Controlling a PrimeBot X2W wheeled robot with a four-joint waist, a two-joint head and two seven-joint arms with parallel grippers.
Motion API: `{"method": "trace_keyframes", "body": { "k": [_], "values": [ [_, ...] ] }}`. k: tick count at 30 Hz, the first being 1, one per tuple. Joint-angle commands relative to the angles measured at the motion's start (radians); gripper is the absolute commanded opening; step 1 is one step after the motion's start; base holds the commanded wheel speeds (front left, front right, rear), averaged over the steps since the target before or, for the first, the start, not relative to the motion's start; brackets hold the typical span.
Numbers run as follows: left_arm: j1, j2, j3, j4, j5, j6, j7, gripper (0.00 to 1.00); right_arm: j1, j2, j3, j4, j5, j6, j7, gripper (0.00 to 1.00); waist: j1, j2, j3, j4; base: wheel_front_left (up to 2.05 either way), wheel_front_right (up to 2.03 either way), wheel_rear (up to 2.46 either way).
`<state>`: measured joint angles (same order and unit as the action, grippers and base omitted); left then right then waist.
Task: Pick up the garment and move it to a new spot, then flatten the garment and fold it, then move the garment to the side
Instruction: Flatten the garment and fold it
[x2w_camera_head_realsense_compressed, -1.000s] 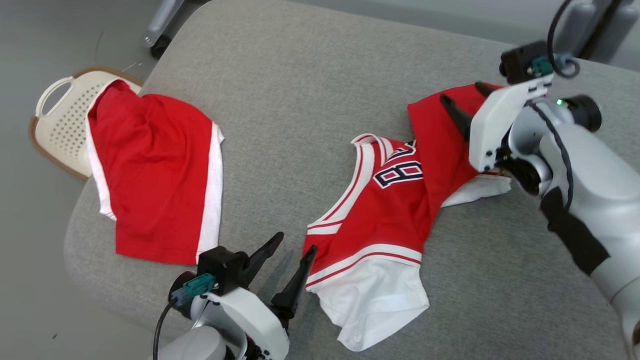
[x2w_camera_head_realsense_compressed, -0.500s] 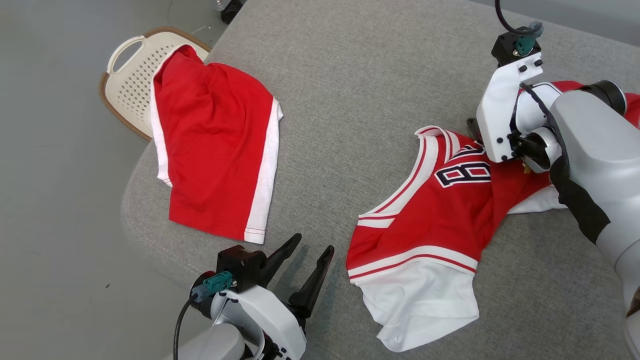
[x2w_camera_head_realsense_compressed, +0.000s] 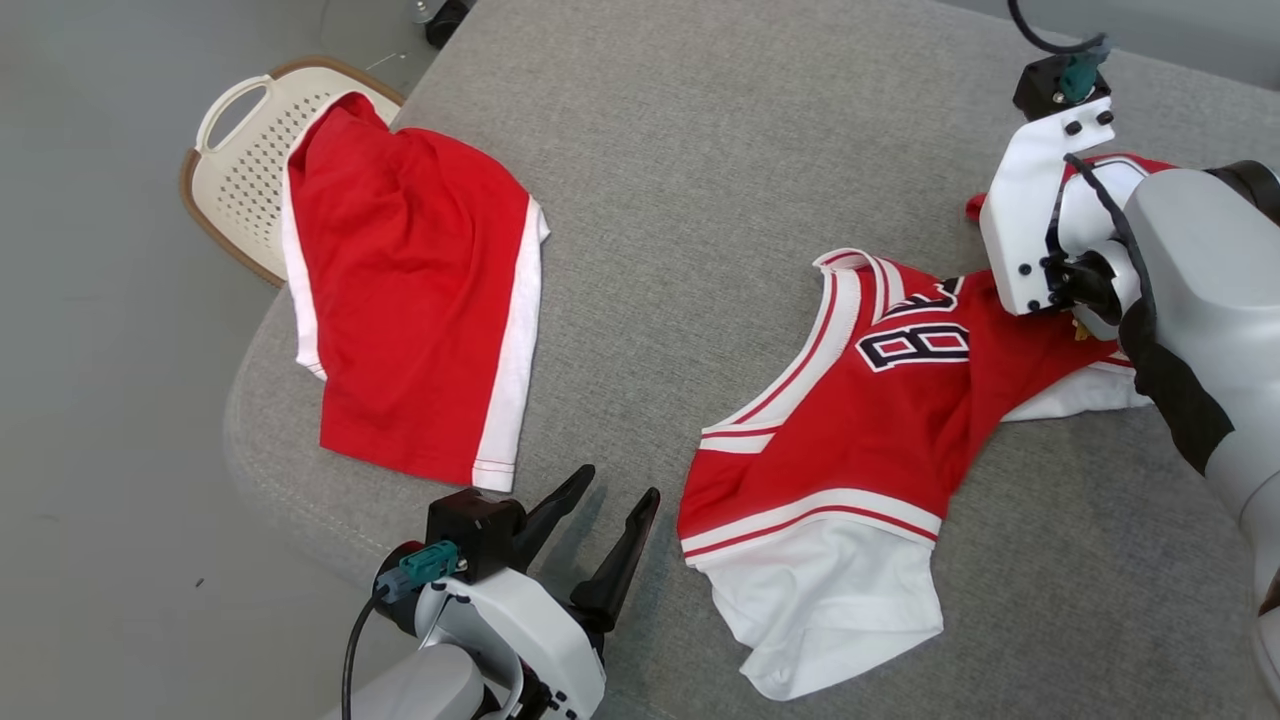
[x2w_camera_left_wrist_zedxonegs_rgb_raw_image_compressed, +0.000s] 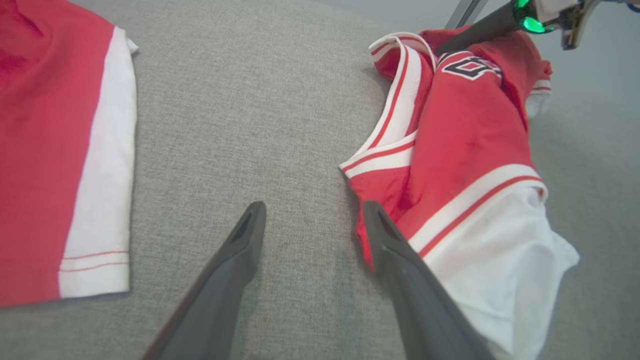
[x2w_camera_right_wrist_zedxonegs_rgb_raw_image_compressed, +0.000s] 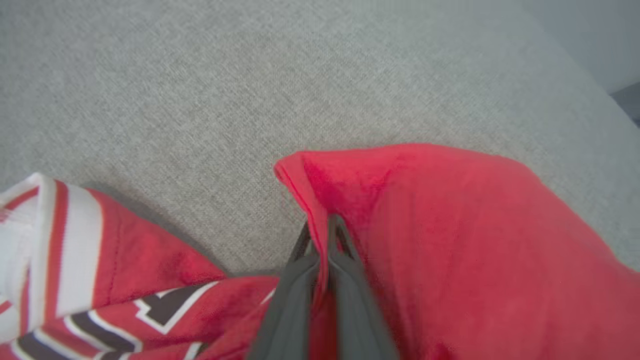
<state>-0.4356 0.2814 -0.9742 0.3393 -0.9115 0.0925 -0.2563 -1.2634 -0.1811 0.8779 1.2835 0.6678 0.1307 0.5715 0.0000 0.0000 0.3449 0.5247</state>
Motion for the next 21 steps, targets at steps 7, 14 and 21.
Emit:
{"method": "trace_keyframes", "body": {
  "k": [7,14,21],
  "values": [
    [0.002,0.025,0.008,0.002,0.009,0.008,-0.002,1.00,0.021,0.005,-0.072,0.005,-0.022,0.000,-0.219,0.00,0.0000,0.0000,-0.037,-0.068,0.00,0.00,0.00],
    [0.017,0.082,0.019,-0.033,0.015,0.039,0.011,1.00,0.090,0.047,-0.136,-0.029,0.030,0.000,-0.458,0.00,0.0000,0.0000,-0.089,-0.186,0.00,0.00,0.00],
    [0.044,0.142,0.020,-0.088,0.010,0.074,0.042,1.00,0.264,0.066,-0.186,-0.137,0.126,0.000,-0.641,0.00,0.0000,0.0000,-0.154,-0.311,0.00,0.00,0.00]
  ]
}}
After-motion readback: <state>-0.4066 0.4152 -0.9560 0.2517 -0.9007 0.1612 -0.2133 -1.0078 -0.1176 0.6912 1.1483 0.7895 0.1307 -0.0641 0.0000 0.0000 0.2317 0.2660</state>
